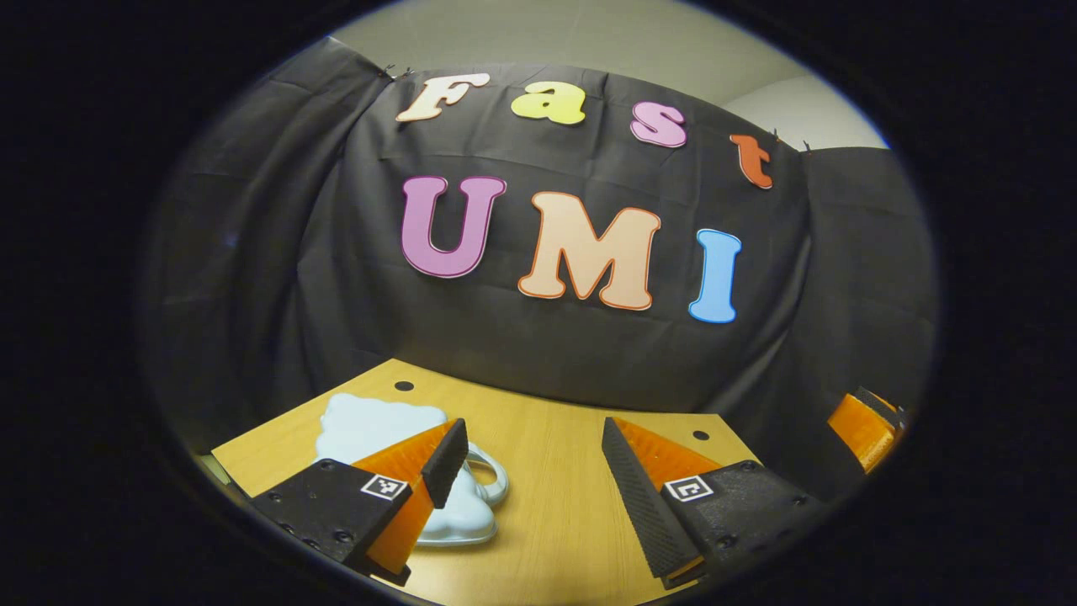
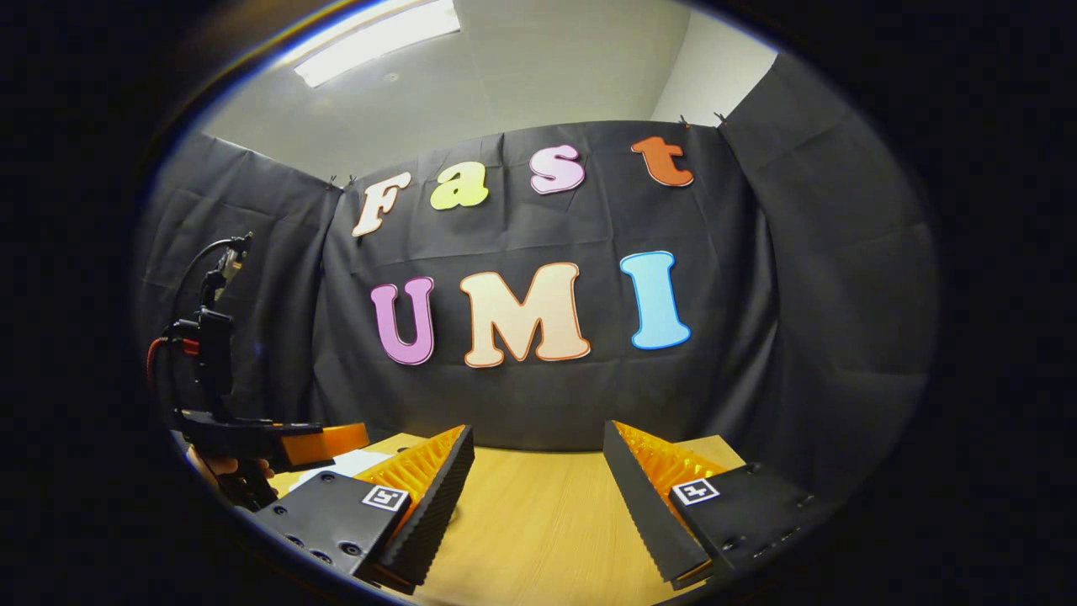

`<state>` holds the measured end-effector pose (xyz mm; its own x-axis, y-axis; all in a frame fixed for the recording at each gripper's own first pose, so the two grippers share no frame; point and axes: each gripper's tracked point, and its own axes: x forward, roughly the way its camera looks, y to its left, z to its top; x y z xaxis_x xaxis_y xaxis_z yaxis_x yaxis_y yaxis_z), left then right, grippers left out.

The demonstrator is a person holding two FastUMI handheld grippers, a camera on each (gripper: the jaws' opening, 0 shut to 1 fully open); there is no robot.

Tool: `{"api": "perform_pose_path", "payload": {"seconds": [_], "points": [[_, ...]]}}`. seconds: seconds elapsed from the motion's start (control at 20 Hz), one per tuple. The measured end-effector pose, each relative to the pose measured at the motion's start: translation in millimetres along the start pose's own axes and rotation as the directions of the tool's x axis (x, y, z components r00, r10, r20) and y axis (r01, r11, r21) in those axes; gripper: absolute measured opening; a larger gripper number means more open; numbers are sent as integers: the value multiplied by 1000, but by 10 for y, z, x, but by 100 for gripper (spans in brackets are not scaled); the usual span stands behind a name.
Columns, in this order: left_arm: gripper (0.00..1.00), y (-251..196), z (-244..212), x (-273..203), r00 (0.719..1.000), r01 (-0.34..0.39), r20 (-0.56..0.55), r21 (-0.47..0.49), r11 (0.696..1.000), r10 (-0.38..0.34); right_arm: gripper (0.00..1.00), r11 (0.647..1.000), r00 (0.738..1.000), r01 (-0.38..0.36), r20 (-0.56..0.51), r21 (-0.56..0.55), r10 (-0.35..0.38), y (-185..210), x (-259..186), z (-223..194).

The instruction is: First open the suitcase, pack the skin care products into it, and then close the suitcase.

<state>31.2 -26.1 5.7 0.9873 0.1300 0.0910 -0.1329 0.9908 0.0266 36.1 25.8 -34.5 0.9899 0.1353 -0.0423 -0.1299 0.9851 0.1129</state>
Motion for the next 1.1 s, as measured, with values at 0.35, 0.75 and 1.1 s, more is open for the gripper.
{"api": "perform_pose_path", "payload": {"seconds": [0.35, 0.75, 1.1], "points": [[95, -66, 21, 55, 1000, 20, -9, 42, 999, -20, 98, 1000, 1000, 10, -1, -6, -10, -49, 19, -10], [95, -18, -26, 74, 999, 14, -32, 31, 999, -13, 98, 999, 1000, 23, 10, -27, -23, -96, -9, 47], [95, 18, -30, 63, 999, 18, -30, -12, 1000, -18, 98, 999, 999, 34, 16, -38, -34, -106, -64, 77]]}}
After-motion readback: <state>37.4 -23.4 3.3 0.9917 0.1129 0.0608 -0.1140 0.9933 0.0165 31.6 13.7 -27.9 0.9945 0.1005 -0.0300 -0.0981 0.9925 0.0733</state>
